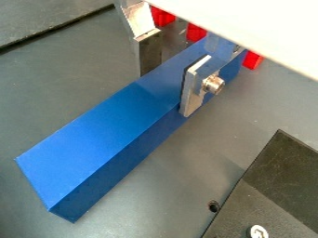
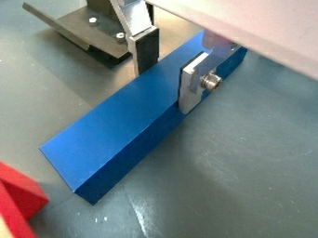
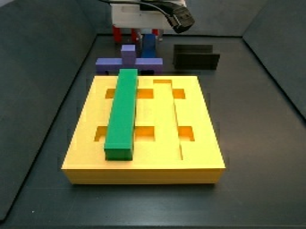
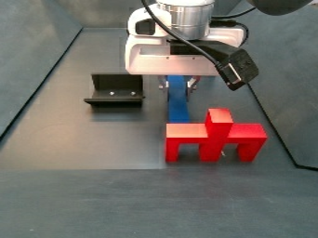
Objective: Pick up the blue object. Move up. Move to above the board. Insert the blue object.
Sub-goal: Pick up the blue object, then move up, then move to above the board.
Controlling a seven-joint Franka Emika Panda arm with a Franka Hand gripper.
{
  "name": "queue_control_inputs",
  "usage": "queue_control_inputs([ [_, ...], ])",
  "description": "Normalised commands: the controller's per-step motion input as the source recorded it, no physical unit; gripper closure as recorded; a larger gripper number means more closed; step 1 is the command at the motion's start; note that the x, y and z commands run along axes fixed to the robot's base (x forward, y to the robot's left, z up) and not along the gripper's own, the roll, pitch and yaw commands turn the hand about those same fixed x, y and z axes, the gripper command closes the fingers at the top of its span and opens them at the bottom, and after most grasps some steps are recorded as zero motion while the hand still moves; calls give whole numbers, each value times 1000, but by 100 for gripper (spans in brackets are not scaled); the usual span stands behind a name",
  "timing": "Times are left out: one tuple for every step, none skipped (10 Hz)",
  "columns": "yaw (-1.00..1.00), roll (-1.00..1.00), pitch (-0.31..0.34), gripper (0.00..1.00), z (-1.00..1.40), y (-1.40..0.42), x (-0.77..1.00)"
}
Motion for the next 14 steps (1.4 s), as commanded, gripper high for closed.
queue_control_inputs([
  [0, 0, 0, 100, 0, 0, 0],
  [0, 0, 0, 100, 0, 0, 0],
  [0, 0, 0, 100, 0, 0, 0],
  [0, 0, 0, 100, 833, 0, 0],
  [37, 0, 0, 100, 831, -15, 3],
  [48, 3, 18, 100, 618, -19, -43],
  [32, 18, -11, 100, 301, -11, -26],
  [0, 0, 0, 100, 1400, 0, 0],
  [-2, -6, 38, 100, 1400, -5, -21],
  [-4, 7, 29, 100, 1400, -2, -33],
  [0, 17, 18, 100, 1400, 2, 9],
  [2, 12, 58, 100, 1400, 0, 14],
  [3, 14, 77, 100, 1400, 0, 1],
  [-1, 17, 69, 100, 882, 2, 17],
])
